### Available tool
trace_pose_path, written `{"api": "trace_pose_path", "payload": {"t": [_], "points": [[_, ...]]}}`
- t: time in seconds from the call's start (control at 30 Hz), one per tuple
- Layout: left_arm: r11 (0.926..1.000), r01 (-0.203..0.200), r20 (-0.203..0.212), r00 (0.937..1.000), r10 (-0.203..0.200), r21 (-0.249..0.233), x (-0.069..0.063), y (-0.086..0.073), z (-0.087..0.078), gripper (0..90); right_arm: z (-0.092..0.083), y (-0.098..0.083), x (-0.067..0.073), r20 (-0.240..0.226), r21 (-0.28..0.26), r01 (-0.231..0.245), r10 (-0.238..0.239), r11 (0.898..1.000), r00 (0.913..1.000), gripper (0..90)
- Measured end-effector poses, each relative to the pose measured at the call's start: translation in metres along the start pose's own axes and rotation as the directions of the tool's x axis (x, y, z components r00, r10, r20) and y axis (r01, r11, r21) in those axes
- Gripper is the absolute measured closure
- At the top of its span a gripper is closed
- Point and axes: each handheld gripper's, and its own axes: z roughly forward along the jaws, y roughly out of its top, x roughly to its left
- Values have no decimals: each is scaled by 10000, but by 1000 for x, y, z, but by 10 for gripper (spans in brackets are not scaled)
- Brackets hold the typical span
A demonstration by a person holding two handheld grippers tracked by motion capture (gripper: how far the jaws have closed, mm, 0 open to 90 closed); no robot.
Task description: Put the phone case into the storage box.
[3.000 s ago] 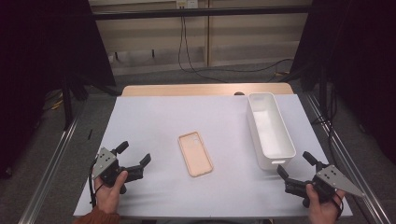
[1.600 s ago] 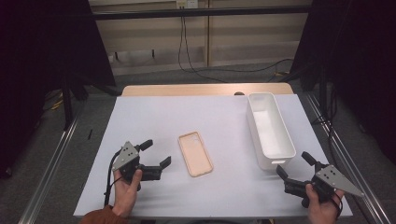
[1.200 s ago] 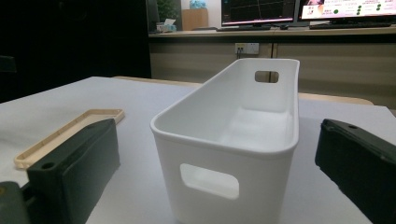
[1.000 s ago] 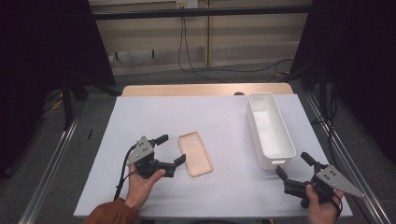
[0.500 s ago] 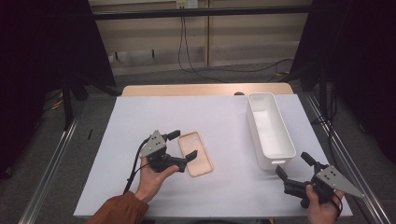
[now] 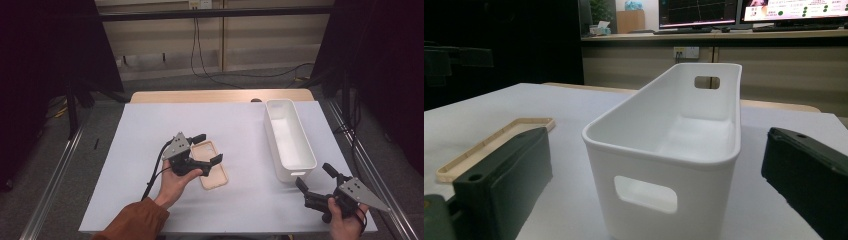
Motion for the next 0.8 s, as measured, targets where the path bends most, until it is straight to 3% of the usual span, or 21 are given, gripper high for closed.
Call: {"api": "trace_pose_path", "payload": {"t": [0.43,0.63,0.8], "points": [[9999,135,236,9996,-136,60,2,6,21,176,0,0,0,40,10,20,-20,10000,10000,0],[9995,212,474,9986,-224,253,2,4,26,258,-1,0,0,34,8,-8,8,10000,10000,0],[9988,137,655,9977,-168,473,3,4,30,399,0,0,0,27,9,-21,21,10000,10000,0]]}}
